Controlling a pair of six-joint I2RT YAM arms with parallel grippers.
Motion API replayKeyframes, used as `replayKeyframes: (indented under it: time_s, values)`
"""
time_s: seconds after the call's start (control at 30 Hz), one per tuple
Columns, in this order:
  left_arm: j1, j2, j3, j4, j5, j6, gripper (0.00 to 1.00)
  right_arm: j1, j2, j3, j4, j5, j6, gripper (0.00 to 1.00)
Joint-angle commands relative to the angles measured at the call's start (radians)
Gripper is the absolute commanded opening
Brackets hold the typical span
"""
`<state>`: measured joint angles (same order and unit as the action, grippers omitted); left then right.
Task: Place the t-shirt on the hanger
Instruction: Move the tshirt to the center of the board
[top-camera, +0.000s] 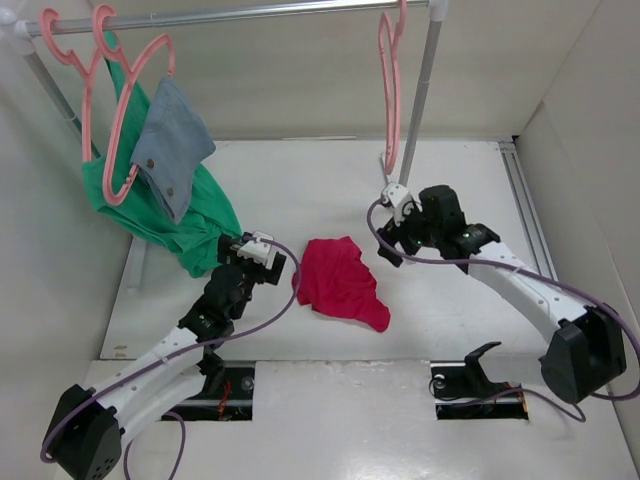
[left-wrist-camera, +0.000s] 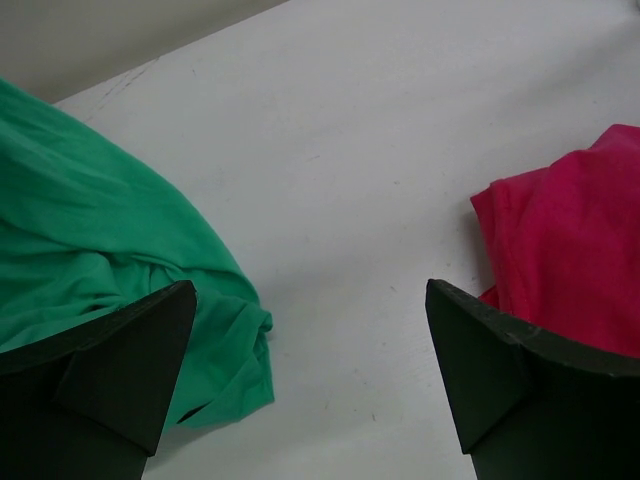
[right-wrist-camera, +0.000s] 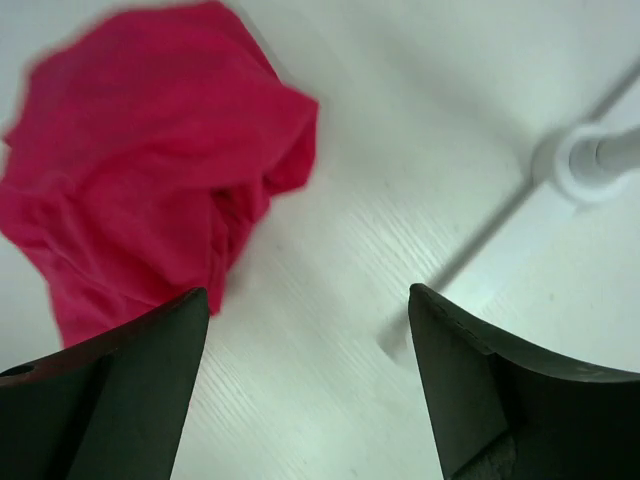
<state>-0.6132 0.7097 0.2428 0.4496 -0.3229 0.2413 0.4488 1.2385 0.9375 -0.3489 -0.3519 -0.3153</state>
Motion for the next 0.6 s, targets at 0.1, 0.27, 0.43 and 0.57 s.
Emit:
replayKeyframes:
  time_s: [0.1,0.27,0.43,0.57]
  values:
    - [0.001,0.0,0.042,-0.02,-0.042,-0.081,0.83,0.24,0.09,0.072,-0.055,0.232,-0.062,0.85]
    - [0.001,0.0,0.043,0.035,-0.221,-0.137,0.65,0.44,0.287,0.235,0.016,0.323,-0.08,0.84]
    - [0.102,0.0,0.061,0.014,-0.393,-0.267,0.58,0.518,0.479,0.382,0.007,0.372,-0.093,0.78]
    - [0.173,-0.01,0.093,-0.122,-0.452,-0.408,0.59,0.528,0.588,0.4,0.064,0.361,-0.042,0.74]
